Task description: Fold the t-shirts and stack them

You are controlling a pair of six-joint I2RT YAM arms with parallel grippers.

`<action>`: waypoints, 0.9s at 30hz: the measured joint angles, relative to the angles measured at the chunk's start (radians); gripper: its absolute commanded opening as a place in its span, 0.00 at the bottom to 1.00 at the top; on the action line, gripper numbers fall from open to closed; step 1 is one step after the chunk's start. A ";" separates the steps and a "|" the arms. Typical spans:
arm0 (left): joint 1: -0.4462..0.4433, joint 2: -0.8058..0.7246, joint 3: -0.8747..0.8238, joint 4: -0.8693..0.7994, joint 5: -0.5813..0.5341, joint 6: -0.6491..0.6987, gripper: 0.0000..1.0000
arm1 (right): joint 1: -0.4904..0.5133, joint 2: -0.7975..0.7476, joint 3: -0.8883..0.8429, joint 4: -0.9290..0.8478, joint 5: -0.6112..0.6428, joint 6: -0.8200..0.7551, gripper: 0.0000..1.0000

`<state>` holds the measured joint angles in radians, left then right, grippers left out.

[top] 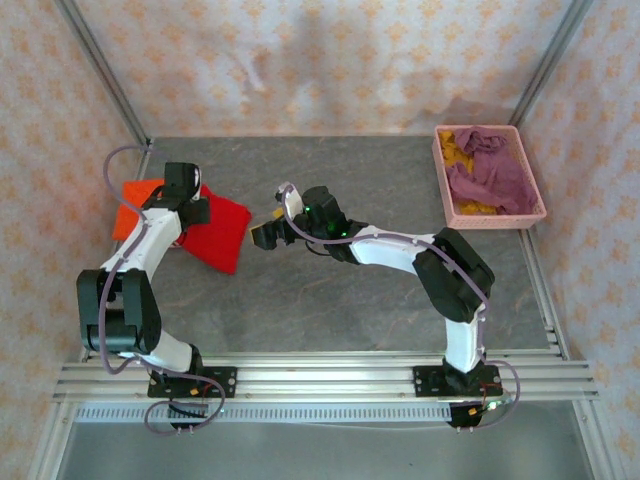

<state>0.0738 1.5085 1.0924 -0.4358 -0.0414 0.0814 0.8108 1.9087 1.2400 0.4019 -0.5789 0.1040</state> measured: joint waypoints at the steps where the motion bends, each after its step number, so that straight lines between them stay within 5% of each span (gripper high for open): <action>1: 0.000 0.002 0.007 -0.006 -0.017 0.007 0.00 | 0.000 0.001 0.000 0.000 0.000 0.000 1.00; 10: 0.012 0.065 0.185 -0.025 -0.145 0.096 0.00 | 0.000 0.009 0.005 0.002 -0.003 0.005 1.00; 27: 0.038 0.171 0.319 -0.026 -0.110 0.130 0.00 | 0.000 0.016 0.010 0.004 -0.017 0.008 0.99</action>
<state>0.1116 1.6791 1.4113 -0.4622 -0.1513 0.2119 0.8108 1.9251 1.2499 0.4057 -0.5961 0.1120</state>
